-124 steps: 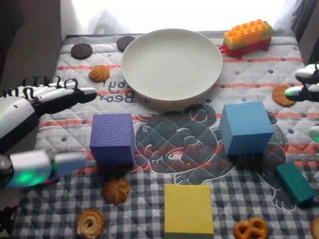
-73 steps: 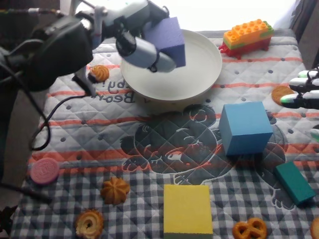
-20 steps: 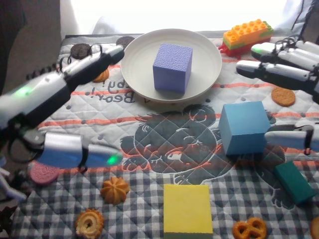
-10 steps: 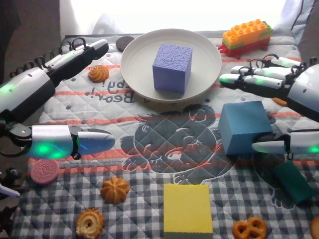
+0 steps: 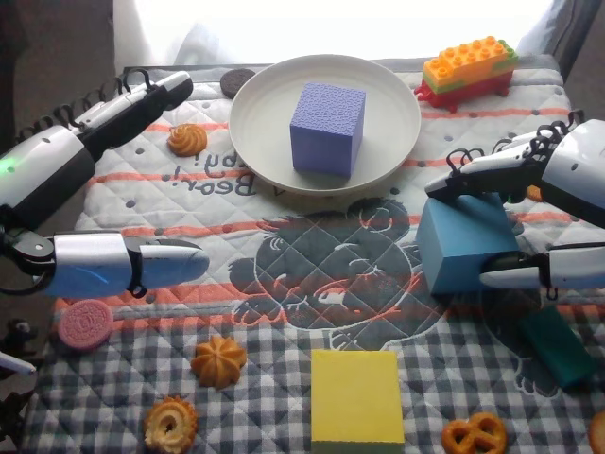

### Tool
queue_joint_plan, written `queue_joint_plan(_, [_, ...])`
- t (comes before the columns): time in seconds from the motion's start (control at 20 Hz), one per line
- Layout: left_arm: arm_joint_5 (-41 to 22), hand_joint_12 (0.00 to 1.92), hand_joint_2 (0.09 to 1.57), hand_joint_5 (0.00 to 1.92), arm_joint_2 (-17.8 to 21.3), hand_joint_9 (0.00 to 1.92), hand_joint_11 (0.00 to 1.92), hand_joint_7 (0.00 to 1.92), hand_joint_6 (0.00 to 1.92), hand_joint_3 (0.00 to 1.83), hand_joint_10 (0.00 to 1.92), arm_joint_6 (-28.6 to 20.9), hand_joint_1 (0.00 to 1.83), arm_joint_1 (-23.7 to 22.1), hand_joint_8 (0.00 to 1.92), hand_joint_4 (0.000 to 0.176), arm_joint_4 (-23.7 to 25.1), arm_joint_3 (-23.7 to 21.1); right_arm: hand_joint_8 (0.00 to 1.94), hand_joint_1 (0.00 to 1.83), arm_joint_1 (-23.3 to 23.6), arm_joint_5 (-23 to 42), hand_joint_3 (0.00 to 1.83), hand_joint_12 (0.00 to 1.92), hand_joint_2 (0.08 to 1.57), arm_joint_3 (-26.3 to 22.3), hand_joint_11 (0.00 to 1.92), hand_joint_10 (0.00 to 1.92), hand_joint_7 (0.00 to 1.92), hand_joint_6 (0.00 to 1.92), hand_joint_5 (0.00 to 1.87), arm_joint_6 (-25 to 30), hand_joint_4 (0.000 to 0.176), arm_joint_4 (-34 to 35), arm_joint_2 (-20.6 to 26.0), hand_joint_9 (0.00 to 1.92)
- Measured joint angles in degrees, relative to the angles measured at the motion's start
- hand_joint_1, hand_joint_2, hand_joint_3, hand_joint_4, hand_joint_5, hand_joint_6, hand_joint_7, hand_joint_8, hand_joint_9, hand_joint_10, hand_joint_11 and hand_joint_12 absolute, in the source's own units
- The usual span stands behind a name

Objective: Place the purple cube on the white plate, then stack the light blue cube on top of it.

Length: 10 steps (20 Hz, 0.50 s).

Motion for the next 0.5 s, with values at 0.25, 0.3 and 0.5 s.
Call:
queue_joint_plan(0.25, [-0.5, 0.0, 0.81, 0.09, 0.0, 0.0, 0.0, 0.0, 0.01, 0.0, 0.0, 0.0, 0.88, 0.6, 0.0, 0.176, -0.1, 0.0, 1.18, 1.21, 0.2, 0.7, 0.0, 1.51, 1.17, 0.0, 0.72, 1.01, 0.96, 1.13, 0.81, 0.3, 0.0, -0.6, 0.0, 0.92])
queue_joint_plan(0.3, [-0.5, 0.0, 0.82, 0.09, -0.1, 0.0, 0.0, 0.0, 0.01, 0.0, 0.0, 0.0, 0.86, 0.7, 0.0, 0.176, -0.3, 0.0, 1.2, 1.23, 0.6, 0.7, 0.0, 1.57, 1.16, 0.1, 0.79, 1.11, 0.98, 1.04, 0.85, 0.7, 0.0, -1.1, 0.0, 0.95])
queue_joint_plan(0.5, [-0.6, 0.0, 0.81, 0.1, -0.1, 0.0, 0.0, 0.01, 0.01, 0.0, 0.0, 0.0, 0.85, 1.4, 0.0, 0.176, -0.5, 0.0, 0.95, 1.24, 5.2, 2.2, 0.0, 1.24, 1.13, 1.0, 0.84, 0.89, 1.03, 1.07, 0.89, 2.0, 0.0, -2.5, -0.2, 0.98])
